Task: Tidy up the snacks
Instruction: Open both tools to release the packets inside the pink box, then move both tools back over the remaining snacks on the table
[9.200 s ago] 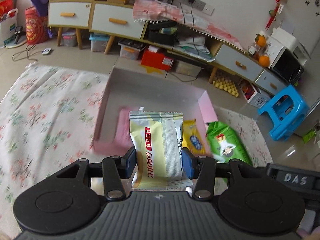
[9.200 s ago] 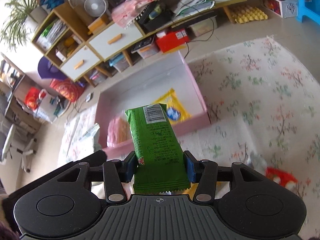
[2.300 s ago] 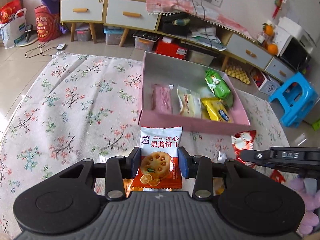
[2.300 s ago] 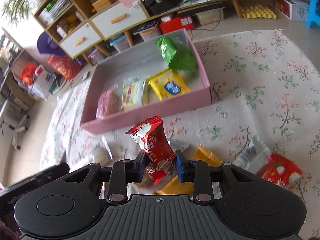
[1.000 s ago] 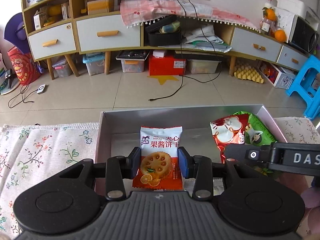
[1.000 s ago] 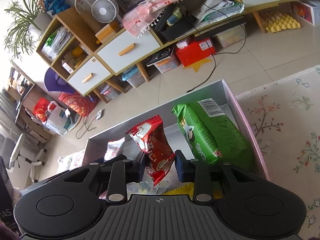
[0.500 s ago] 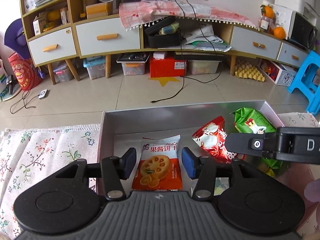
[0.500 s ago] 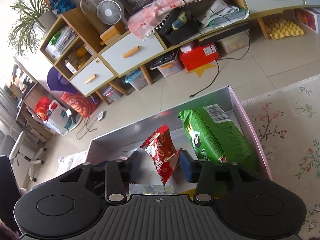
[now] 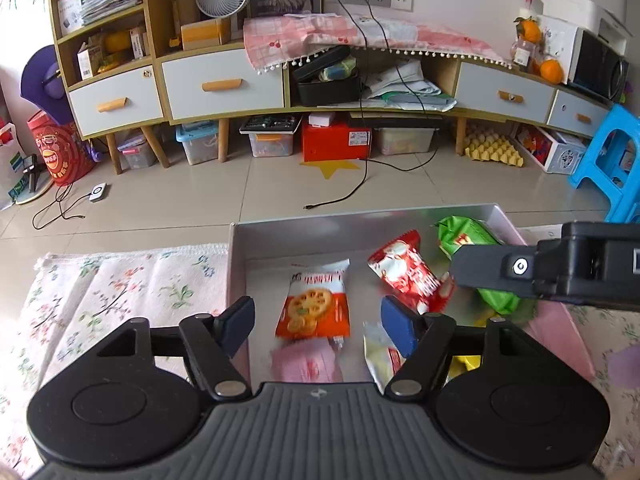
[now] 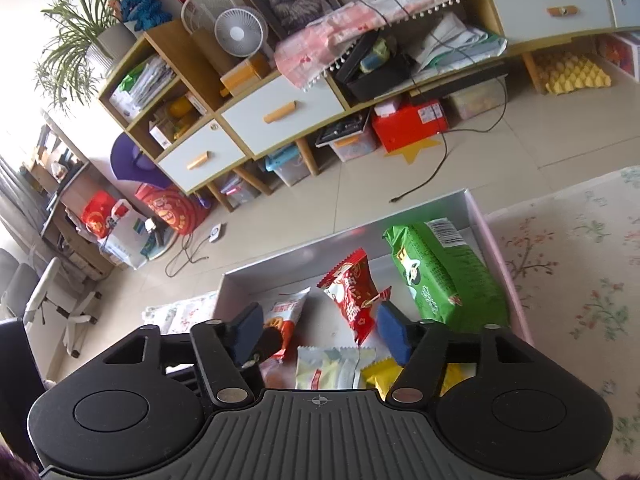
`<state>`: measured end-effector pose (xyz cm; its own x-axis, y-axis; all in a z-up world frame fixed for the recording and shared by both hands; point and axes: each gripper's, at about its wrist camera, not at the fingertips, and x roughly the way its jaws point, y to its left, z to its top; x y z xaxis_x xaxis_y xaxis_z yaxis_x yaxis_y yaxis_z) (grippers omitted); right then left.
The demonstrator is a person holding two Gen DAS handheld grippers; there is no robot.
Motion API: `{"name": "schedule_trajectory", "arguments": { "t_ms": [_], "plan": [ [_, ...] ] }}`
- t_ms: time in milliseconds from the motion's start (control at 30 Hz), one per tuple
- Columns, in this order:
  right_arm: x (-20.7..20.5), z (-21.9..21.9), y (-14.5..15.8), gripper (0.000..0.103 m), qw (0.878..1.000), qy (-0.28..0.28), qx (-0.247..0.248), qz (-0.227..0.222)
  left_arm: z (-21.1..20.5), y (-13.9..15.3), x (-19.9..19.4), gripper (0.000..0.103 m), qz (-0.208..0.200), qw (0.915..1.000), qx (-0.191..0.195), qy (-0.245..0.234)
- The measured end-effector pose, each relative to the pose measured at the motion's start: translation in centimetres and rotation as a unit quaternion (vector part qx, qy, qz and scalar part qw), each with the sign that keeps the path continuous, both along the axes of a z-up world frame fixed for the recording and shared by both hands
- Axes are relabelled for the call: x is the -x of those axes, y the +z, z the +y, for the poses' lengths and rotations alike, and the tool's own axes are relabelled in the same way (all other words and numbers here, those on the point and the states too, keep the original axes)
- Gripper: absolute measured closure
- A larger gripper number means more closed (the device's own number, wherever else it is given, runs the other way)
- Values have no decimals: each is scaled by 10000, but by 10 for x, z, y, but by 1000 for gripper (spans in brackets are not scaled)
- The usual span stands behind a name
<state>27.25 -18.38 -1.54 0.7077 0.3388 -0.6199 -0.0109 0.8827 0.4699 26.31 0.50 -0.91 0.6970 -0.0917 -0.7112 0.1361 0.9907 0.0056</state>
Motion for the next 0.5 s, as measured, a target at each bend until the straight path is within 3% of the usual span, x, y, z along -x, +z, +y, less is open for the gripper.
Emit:
{"name": "schedule_trajectory", "arguments": {
  "t_ms": [500],
  "plan": [
    [80, -1, 49, 19, 9993, 20, 371, 37, 0, 28, 67, 5, 52, 9997, -57, 223]
  ]
}}
